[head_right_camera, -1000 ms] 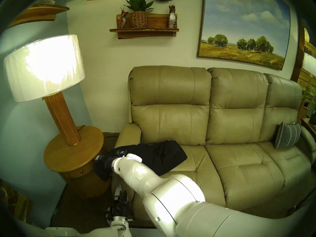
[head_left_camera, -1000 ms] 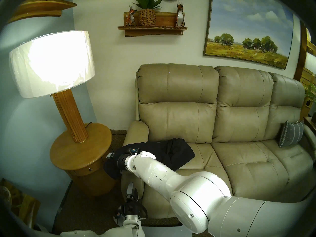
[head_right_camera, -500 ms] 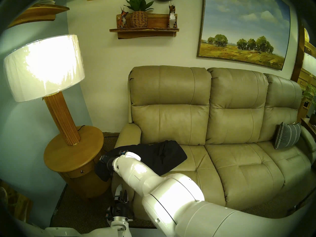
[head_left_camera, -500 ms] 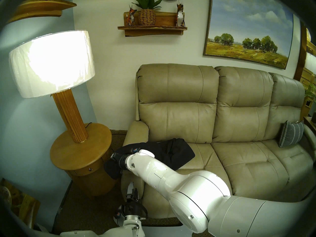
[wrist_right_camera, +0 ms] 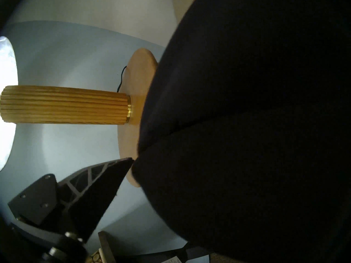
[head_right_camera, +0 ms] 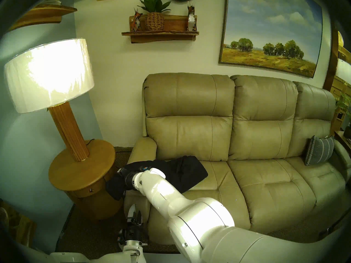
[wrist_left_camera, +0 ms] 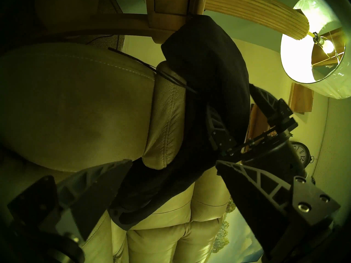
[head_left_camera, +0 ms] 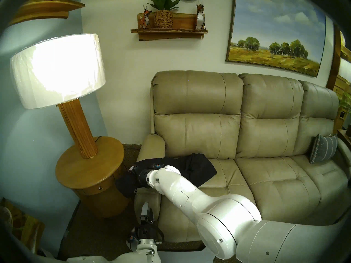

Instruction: Drape jacket on sofa arm

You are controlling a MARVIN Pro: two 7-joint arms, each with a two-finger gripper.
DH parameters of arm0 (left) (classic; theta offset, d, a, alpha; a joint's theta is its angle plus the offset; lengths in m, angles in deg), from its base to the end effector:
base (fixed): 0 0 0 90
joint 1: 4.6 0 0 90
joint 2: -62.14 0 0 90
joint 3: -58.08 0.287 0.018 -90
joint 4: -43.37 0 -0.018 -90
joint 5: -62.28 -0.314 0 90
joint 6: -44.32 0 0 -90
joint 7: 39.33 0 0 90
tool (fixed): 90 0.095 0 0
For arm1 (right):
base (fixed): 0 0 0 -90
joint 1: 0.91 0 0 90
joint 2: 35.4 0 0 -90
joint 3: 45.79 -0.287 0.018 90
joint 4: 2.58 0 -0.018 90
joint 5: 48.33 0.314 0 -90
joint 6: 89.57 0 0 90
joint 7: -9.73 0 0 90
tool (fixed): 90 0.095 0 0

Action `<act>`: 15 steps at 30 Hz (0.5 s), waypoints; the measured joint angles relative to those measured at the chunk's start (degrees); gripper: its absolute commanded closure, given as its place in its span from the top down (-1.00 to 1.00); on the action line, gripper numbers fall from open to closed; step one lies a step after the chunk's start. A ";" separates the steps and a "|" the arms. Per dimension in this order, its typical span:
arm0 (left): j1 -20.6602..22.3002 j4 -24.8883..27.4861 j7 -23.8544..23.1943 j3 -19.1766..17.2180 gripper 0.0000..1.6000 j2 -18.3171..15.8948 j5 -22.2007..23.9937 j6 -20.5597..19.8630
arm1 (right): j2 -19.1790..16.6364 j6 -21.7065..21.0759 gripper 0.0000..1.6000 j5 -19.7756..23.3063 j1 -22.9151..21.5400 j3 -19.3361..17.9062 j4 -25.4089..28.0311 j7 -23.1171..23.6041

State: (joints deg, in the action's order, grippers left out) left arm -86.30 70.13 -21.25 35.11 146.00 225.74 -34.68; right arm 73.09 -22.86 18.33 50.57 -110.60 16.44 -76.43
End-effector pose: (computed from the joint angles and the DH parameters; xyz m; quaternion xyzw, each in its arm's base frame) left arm 0.2347 -0.0622 -0.5744 0.4414 0.5635 0.4725 0.5142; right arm 0.4566 0.2955 -0.4199 -0.8615 0.1693 -0.1807 0.4433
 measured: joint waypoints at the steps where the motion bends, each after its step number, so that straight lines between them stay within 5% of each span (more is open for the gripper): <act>1: -0.01 0.00 0.01 -0.02 1.00 0.00 -0.03 0.00 | -0.57 -0.09 1.00 0.00 0.25 -0.11 0.30 0.00; 15: -0.08 -0.01 0.10 -0.38 1.00 0.01 -0.45 0.04 | -8.13 -2.84 1.00 1.29 3.86 -3.56 8.61 2.54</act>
State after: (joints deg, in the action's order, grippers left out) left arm -86.39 70.13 -21.16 34.73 146.01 225.29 -34.64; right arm 64.96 -25.70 19.61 54.43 -114.16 25.05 -73.89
